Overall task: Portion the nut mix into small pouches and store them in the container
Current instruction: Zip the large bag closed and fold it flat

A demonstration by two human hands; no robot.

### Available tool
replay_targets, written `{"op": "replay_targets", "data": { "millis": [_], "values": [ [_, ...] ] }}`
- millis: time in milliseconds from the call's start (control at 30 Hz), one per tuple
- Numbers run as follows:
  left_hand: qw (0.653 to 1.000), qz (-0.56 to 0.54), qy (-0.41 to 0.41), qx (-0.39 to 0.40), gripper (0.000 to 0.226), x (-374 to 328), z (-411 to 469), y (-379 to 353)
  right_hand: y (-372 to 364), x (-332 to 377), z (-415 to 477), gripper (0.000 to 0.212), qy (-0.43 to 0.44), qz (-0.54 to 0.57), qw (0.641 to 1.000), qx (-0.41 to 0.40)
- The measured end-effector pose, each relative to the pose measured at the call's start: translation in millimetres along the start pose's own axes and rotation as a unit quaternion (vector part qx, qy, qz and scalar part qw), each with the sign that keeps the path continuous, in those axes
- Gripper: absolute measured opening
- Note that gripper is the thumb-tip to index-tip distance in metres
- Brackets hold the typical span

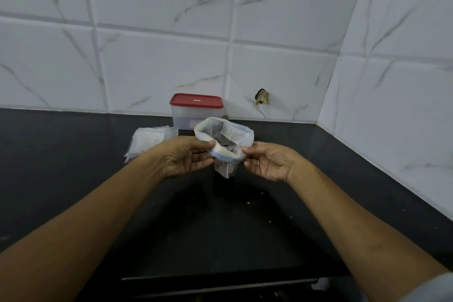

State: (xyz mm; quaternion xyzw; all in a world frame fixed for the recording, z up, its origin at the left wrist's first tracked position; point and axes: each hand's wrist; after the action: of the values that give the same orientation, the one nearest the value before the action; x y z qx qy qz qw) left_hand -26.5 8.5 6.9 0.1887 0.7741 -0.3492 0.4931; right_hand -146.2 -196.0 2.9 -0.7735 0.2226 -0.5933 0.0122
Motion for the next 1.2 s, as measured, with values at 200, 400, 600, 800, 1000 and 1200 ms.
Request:
{"op": "replay_targets", "data": {
  "millis": [200, 400, 600, 800, 1000, 1200],
  "values": [
    [0.969, 0.170, -0.065, -0.165, 0.018, -9.8, 1.3, -24.5, -31.7, 16.1, -1.6, 0.009, 0.084, -0.252, 0.944, -0.195],
    [0.871, 0.448, -0.118, -0.163, 0.013, -13.3, -4.8, -25.5, -31.8, 22.2, -5.5, 0.019, 0.119, -0.485, 0.840, -0.213],
    [0.958, 0.222, -0.104, -0.149, 0.024, -21.0, -0.2, -8.3, -16.0, 33.9, -8.3, 0.033, 0.072, -0.216, 0.963, -0.142],
    [0.986, 0.091, -0.067, -0.125, 0.024, -28.5, 14.4, -2.3, -7.7, 37.7, 13.8, 0.021, 0.055, -0.104, 0.984, -0.131],
    [0.989, 0.091, -0.037, -0.107, 0.036, -37.7, 39.6, 4.7, -0.4, 48.6, 42.5, 0.020, 0.037, -0.069, 0.991, -0.112],
    [0.995, 0.085, 0.003, -0.048, 0.046, -40.5, 63.9, 18.3, 9.0, 54.4, 64.5, 0.044, 0.005, -0.090, 0.996, 0.001]
  ]
}}
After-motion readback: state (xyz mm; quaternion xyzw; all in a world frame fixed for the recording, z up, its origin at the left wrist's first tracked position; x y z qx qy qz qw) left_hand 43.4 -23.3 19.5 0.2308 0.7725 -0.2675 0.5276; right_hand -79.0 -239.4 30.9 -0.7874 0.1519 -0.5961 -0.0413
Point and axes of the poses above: each hand's wrist, its own z-axis towards the middle knuckle, its own y-axis out of the back of the hand, x = y × z, and after that the axes turned 2 degrees about -z, right-handed
